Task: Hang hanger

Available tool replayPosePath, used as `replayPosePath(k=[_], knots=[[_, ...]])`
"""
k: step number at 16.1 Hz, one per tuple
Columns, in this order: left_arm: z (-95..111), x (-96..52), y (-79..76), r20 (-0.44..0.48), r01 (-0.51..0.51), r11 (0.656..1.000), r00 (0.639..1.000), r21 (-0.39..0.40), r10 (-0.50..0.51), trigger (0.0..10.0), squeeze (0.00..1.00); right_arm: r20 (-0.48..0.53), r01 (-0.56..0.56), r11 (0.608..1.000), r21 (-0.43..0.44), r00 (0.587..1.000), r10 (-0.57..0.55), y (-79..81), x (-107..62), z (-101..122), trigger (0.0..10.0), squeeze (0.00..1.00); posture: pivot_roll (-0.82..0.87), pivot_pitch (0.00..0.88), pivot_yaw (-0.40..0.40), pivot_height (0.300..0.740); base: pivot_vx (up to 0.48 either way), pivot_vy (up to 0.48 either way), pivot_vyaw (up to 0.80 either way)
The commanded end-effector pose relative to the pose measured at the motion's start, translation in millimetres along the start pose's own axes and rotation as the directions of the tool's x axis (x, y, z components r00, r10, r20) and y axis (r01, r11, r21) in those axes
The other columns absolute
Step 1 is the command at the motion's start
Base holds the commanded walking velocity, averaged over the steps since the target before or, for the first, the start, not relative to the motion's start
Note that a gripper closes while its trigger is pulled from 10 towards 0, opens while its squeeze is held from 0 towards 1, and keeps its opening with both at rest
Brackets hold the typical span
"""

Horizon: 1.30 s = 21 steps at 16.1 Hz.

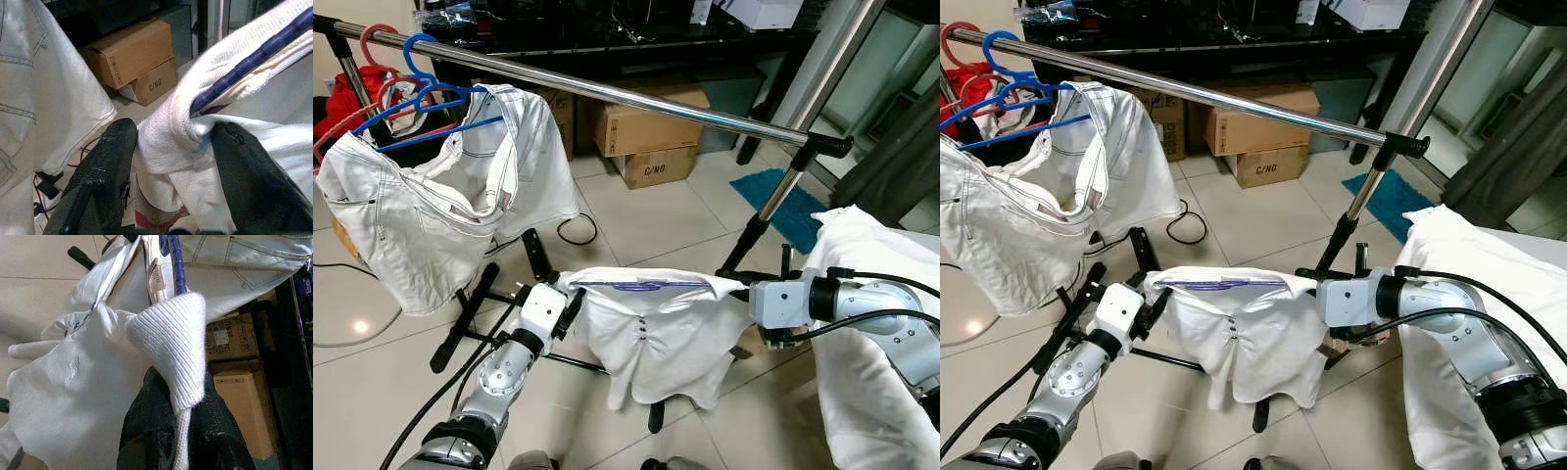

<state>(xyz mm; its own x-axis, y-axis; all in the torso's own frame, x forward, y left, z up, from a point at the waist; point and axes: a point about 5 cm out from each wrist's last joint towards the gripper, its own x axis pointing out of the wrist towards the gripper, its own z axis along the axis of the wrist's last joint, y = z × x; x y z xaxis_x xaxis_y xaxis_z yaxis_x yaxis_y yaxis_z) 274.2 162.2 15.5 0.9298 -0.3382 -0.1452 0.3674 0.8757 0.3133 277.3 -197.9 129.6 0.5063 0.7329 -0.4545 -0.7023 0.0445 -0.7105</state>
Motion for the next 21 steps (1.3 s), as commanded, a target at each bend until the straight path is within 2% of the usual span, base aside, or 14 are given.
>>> replayPosePath(k=[1, 2, 3, 4, 10, 18, 20, 21], knots=[[2, 4.2, -4.6, -0.005, 0.029, 1.0, 1.0, 0.01, -0.029, 10.0, 0.0, 0.01, 0.032, 0.999, -0.004, 0.999, -0.032, -6.8, -3.3, 3, 0.0, 0.0, 0.08, 0.034, -0.097, 0.74, 0.0, 0.0, 0.0], [2, 4.2, -4.8, -0.004, 0.032, 0.999, 0.999, 0.004, -0.032, 10.0, 0.0, 0.011, 0.034, 0.999, -0.004, 0.999, -0.034, -6.6, -3.1, 3, 0.0, 0.0, 0.08, 0.032, -0.094, 0.74, 0.0, 0.0, 0.0], [2, 4.0, -5.0, -0.002, 0.036, 0.999, 0.999, -0.001, -0.036, 3.2, 0.0, 0.011, 0.035, 0.999, -0.004, 0.999, -0.035, -6.5, -3.1, 3, 0.0, 0.0, 0.08, 0.032, -0.094, 0.74, 0.0, 0.0, 0.0], [2, 3.9, -5.7, -0.002, 0.043, 0.999, 0.999, -0.012, -0.043, 0.0, 0.0, 0.011, 0.035, 0.999, -0.004, 0.999, -0.035, -6.6, -3.1, 3, 0.0, 0.0, 0.08, 0.032, -0.094, 0.74, 0.0, 0.0, 0.0], [-5, -2.0, -3.7, -0.029, 0.031, 0.999, 0.999, -0.043, -0.032, 0.0, 0.0, 0.0, 0.04, 0.999, -0.012, 0.999, -0.04, -11.5, -4.2, 1, 0.0, 0.0, 0.09, 0.028, -0.098, 0.74, 0.0, 0.0, 0.0], [-3, -1.1, -6.3, -0.016, 0.024, 0.998, 1.0, -0.058, -0.025, 0.0, 0.0, -0.043, 0.056, 0.998, 0.003, 0.998, -0.055, -10.9, -5.7, -7, 0.0, 0.0, 0.08, 0.034, -0.1, 0.74, 0.0, 0.0, 0.0], [-3, -1.5, -6.1, -0.008, 0.023, 0.998, 1.0, -0.064, -0.023, 0.0, 0.0, -0.047, 0.07, 0.997, 0.043, 0.997, -0.068, -9.9, -6.6, -10, 0.0, 0.0, 0.08, 0.037, -0.1, 0.74, 0.0, 0.0, 0.0], [-3, -2.6, -6.5, 0.0, 0.032, 0.996, 0.999, -0.085, -0.032, 0.0, 0.0, -0.077, 0.079, 0.993, 0.086, 0.994, -0.073, -6.6, -9.6, -20, 0.0, 0.0, 0.08, 0.039, -0.101, 0.74, 0.0, 0.0, 0.0]])
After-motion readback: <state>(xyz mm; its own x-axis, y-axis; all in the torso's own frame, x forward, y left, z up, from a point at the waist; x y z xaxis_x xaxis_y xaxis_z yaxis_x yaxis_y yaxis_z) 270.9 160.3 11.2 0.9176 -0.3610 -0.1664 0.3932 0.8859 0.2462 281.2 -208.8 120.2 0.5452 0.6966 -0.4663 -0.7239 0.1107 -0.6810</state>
